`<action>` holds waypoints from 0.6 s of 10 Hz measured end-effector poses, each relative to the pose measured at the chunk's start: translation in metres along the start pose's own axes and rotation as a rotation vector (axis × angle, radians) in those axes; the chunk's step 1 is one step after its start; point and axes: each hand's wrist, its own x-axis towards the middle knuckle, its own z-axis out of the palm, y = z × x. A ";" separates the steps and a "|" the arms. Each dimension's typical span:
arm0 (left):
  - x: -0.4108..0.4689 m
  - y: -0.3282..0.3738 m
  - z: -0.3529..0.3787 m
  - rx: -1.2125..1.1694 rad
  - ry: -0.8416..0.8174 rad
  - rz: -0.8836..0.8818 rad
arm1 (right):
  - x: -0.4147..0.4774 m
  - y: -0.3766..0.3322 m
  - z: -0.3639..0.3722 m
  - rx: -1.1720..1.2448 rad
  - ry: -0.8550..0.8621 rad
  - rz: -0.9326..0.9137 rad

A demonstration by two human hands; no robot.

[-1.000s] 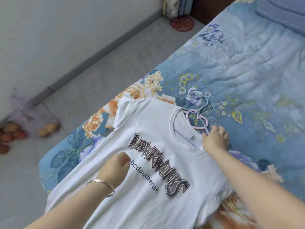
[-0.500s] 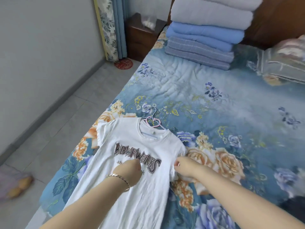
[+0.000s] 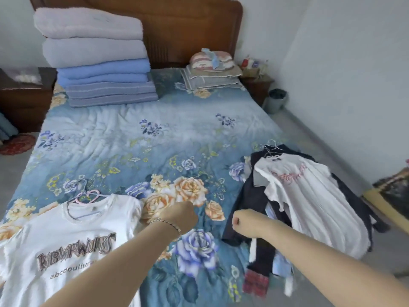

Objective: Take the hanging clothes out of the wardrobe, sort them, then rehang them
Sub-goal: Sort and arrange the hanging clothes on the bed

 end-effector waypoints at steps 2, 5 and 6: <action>0.049 0.154 0.046 -0.089 -0.002 0.105 | -0.026 0.175 -0.021 0.093 0.125 0.149; 0.139 0.313 0.117 -0.246 -0.007 -0.067 | 0.005 0.377 -0.055 0.176 0.233 0.220; 0.168 0.324 0.126 -0.178 -0.022 -0.094 | 0.027 0.413 -0.071 0.180 0.201 0.248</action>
